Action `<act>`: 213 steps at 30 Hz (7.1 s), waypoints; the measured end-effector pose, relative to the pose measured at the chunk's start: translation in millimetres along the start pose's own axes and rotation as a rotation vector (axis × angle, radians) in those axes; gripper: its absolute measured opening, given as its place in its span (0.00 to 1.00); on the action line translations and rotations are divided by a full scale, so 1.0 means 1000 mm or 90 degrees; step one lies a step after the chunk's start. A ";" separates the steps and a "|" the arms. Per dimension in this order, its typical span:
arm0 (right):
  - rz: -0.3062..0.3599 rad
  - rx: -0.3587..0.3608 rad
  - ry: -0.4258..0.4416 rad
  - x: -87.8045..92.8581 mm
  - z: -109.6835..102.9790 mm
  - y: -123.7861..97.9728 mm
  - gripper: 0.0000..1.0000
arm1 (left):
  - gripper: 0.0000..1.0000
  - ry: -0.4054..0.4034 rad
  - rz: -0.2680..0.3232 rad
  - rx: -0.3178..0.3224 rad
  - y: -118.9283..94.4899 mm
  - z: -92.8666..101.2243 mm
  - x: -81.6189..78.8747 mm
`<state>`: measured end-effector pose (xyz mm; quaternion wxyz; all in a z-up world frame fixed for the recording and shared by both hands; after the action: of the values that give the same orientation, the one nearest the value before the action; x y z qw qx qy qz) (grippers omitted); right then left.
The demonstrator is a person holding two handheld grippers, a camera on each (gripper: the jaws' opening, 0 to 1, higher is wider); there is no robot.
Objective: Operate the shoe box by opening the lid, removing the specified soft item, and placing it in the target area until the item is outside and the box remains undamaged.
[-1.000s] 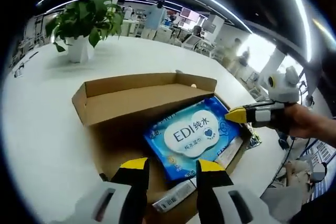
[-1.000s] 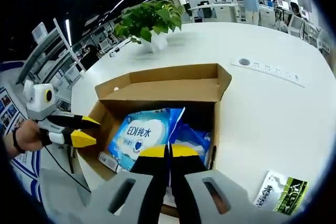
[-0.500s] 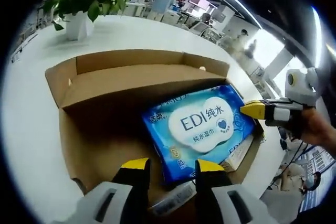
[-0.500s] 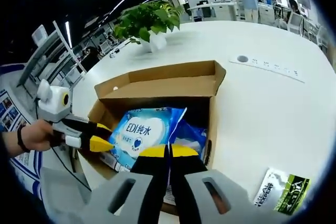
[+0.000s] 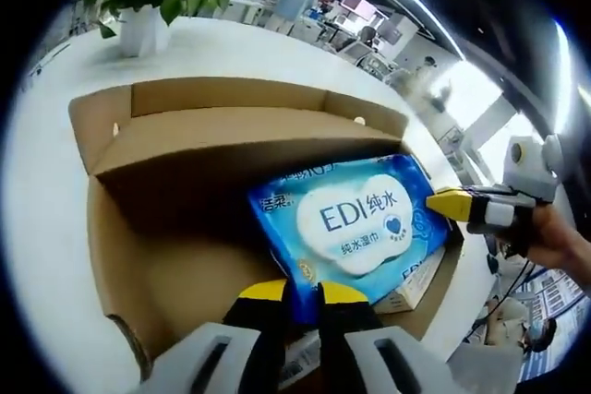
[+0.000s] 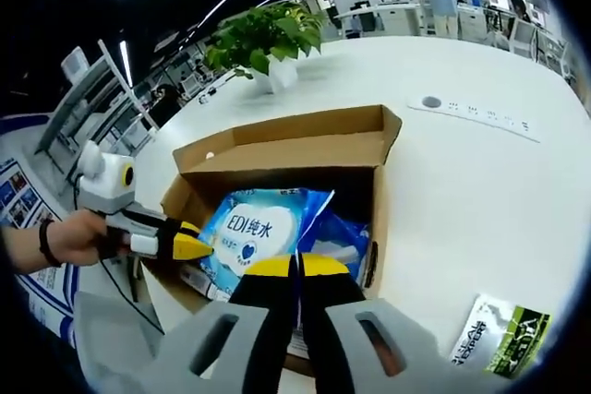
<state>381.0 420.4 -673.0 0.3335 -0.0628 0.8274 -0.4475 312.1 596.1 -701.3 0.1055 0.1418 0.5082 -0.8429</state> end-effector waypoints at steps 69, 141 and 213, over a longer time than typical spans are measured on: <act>0.016 -0.001 -0.008 -0.003 -0.017 -0.006 0.00 | 0.01 0.022 0.008 -0.018 -0.008 0.002 -0.007; 0.147 0.141 0.176 0.115 0.094 -0.169 0.00 | 0.01 0.265 -0.022 0.084 0.047 0.209 -0.051; 0.042 0.116 0.181 0.160 0.195 -0.146 0.00 | 0.02 0.193 -0.077 0.038 0.147 0.240 -0.031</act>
<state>348.0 133.6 -711.3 0.2316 0.0586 0.8240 -0.5138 356.6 316.8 -706.0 -0.0278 0.2398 0.5010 -0.8311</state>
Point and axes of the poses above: the point that each gripper's makers call its tool centre point, and the gripper's own axes: y roughly forward along the fingers, z roughly to its right, x roughly out of its underside, the point moved 5 cm from there along -y, roughly backward along the fingers, and after that the axes turned 14 degrees about -z, right-handed, at the moved point
